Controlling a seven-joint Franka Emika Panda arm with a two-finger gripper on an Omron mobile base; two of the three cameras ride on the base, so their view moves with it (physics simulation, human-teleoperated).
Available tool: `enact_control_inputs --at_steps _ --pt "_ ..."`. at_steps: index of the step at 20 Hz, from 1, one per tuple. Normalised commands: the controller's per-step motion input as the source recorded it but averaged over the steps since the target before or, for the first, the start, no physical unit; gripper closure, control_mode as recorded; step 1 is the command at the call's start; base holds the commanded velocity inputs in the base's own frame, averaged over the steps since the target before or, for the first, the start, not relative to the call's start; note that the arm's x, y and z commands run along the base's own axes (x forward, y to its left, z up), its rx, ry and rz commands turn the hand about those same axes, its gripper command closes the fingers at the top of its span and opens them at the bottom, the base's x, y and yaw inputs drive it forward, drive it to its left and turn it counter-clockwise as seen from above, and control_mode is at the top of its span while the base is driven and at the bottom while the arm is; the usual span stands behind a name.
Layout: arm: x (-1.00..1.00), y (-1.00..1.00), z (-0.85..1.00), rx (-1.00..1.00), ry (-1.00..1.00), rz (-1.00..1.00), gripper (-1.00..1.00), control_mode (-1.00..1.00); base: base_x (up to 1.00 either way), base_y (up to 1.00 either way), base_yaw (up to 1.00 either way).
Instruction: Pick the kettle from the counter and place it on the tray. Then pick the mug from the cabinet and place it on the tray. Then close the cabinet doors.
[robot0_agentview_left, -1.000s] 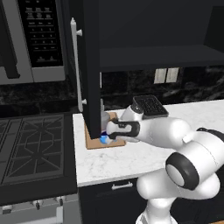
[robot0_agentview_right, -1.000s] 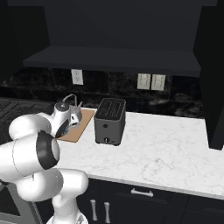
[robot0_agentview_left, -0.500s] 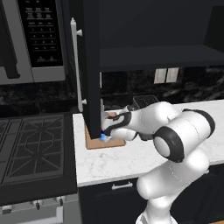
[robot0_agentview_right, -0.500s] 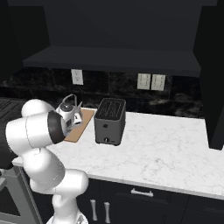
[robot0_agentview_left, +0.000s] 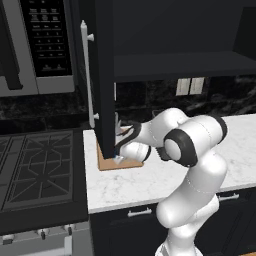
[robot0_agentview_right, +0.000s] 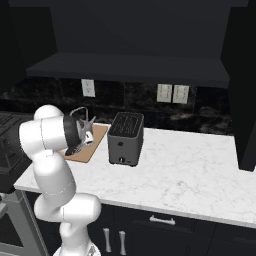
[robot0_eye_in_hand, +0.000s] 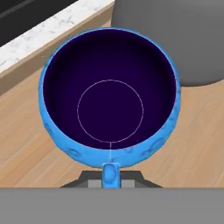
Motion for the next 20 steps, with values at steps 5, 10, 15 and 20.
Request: enact_control_inputs --at_steps 5,10,15,20 --pt "0.01 0.03 -0.08 0.0 0.0 0.0 1.0 -1.0 0.0 0.0 0.0" --pt "0.0 0.0 0.02 0.0 0.0 0.0 1.0 -1.0 0.0 0.0 0.0" --pt "-0.02 -0.01 0.15 -0.02 0.01 0.0 1.0 -1.0 0.0 0.0 0.0" --pt "-0.03 0.0 0.17 -0.04 0.04 0.0 1.0 -1.0 0.0 0.0 0.0"
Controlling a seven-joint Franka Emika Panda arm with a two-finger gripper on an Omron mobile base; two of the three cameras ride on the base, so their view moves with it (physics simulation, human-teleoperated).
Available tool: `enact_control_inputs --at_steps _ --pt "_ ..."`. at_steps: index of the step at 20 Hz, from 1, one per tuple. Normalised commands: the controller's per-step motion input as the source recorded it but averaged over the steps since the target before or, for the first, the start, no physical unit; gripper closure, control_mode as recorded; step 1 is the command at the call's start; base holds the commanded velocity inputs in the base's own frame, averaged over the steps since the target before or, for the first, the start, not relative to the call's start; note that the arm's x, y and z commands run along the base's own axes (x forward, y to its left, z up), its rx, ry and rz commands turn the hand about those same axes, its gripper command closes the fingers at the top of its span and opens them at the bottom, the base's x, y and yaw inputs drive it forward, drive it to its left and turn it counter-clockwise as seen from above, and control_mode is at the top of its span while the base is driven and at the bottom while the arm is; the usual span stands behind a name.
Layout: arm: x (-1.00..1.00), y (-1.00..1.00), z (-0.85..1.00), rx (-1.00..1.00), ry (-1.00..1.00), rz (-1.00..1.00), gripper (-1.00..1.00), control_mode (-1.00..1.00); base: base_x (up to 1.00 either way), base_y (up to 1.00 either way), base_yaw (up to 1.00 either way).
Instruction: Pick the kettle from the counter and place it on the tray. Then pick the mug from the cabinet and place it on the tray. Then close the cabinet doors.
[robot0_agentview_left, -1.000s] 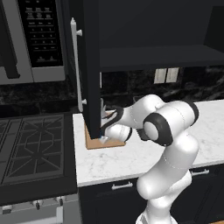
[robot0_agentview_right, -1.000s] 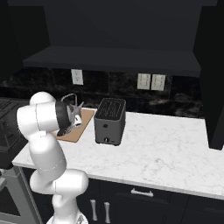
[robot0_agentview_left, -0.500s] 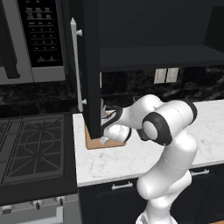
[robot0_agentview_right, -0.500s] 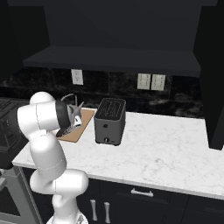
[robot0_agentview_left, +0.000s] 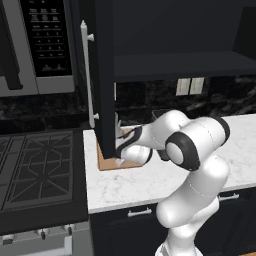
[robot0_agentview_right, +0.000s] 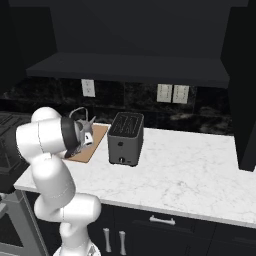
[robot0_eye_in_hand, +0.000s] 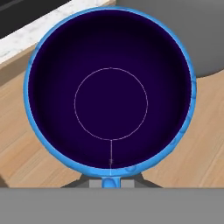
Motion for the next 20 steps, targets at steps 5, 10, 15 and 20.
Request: enact_control_inputs --at_steps 5,10,15,20 --pt "0.0 0.0 0.14 -0.07 0.14 0.0 -1.0 -1.0 0.0 0.0 0.0" --pt "0.0 0.0 0.2 -0.05 0.16 0.0 -1.0 -1.0 0.0 0.0 0.0" --pt "-0.01 -0.03 0.48 0.0 0.09 0.0 -1.0 -1.0 0.0 0.0 0.0" --pt "-0.14 -0.07 0.53 0.0 0.03 0.0 -1.0 -1.0 0.0 0.0 0.0"
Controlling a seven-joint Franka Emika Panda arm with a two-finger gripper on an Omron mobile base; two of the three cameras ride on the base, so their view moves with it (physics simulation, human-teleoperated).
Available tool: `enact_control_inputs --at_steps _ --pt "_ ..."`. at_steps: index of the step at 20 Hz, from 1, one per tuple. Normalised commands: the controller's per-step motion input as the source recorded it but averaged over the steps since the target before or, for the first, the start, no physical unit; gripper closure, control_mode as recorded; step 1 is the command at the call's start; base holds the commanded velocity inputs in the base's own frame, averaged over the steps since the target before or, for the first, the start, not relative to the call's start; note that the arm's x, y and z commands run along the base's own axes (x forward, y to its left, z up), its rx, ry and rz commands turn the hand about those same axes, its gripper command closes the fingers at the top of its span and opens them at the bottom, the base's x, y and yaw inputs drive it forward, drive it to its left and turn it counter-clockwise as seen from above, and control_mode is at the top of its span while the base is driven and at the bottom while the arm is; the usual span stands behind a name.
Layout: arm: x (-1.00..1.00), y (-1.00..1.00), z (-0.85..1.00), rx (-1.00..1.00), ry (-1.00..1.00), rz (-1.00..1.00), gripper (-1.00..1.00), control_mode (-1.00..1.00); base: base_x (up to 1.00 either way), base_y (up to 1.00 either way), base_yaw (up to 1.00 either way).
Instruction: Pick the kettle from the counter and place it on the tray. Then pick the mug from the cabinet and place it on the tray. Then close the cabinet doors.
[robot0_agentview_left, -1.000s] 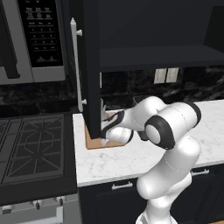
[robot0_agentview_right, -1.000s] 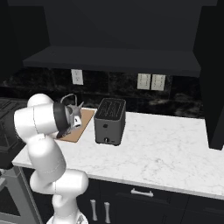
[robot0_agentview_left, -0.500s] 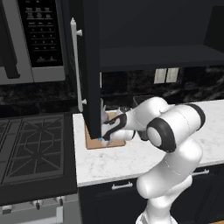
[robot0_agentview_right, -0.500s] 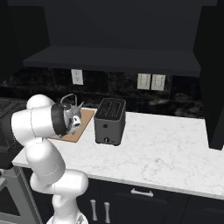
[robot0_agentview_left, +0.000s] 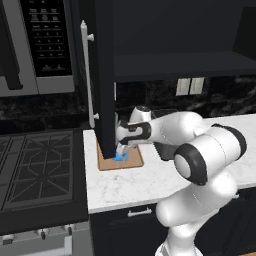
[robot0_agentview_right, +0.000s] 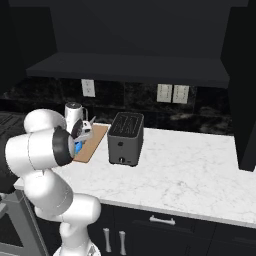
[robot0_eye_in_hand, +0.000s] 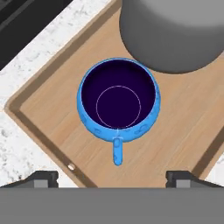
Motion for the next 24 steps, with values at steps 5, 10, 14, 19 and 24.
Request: enact_control_inputs --at_steps 5,10,14,19,24 --pt "-0.36 -0.1 0.53 0.01 -0.05 0.0 -1.0 -1.0 0.0 0.0 0.0" --pt "-0.47 -0.02 0.54 0.04 -0.21 0.0 -1.0 -1.0 0.0 0.0 0.0" --pt "-0.53 -0.03 0.61 0.01 -0.35 0.01 -1.0 -1.0 0.0 0.0 0.0" --pt "-0.55 -0.01 0.58 0.0 -0.3 0.23 -1.0 -1.0 0.0 0.0 0.0" --pt "-0.6 0.0 0.57 0.0 -0.23 0.44 -1.0 -1.0 0.0 0.0 0.0"
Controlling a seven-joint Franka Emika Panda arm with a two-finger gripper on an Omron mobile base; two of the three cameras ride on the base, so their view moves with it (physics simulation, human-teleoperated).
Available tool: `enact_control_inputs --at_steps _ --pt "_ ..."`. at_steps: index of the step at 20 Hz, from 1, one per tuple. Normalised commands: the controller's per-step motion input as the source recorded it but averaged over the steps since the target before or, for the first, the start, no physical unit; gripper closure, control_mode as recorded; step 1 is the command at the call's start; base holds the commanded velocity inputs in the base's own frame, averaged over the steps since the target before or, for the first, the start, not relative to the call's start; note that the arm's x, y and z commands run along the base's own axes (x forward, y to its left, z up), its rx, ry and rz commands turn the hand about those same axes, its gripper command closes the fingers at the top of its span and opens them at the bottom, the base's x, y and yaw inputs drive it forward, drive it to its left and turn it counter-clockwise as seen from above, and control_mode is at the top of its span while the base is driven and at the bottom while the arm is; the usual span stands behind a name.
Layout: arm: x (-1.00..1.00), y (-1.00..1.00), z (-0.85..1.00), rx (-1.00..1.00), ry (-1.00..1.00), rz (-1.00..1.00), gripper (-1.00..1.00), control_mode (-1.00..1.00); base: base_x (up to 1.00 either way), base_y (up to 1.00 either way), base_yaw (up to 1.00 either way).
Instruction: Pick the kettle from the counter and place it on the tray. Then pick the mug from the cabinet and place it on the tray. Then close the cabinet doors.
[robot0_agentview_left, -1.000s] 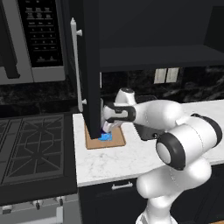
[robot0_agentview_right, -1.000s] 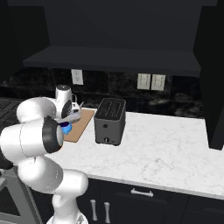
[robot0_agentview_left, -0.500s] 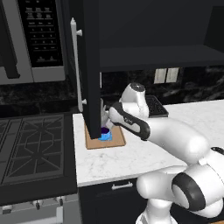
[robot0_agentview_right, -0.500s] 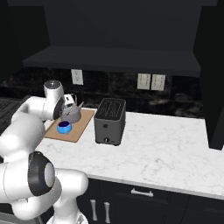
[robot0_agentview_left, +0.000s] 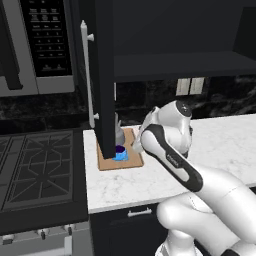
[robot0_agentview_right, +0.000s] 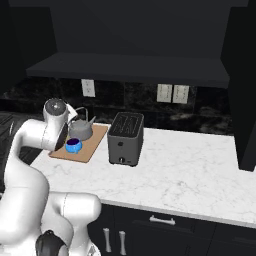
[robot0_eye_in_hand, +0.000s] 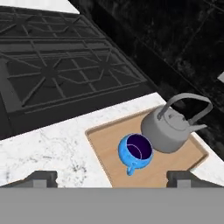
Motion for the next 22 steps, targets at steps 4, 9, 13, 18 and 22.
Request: enact_control_inputs --at_steps 4,9,13,18,22 --pt "-0.58 0.0 0.57 0.0 -0.27 0.51 -1.0 -1.0 0.0 0.0 0.0" --pt "-0.47 0.1 0.51 0.0 -0.32 0.37 -1.0 -1.0 0.0 0.0 0.0" --pt "-0.42 0.24 0.51 0.0 -0.35 0.18 -1.0 -1.0 0.0 0.0 0.0" --pt "-0.45 0.23 0.47 0.0 -0.27 0.15 -1.0 -1.0 0.0 0.0 0.0" --pt "-0.52 0.3 0.47 0.0 -0.31 0.16 -1.0 -1.0 0.0 0.0 0.0"
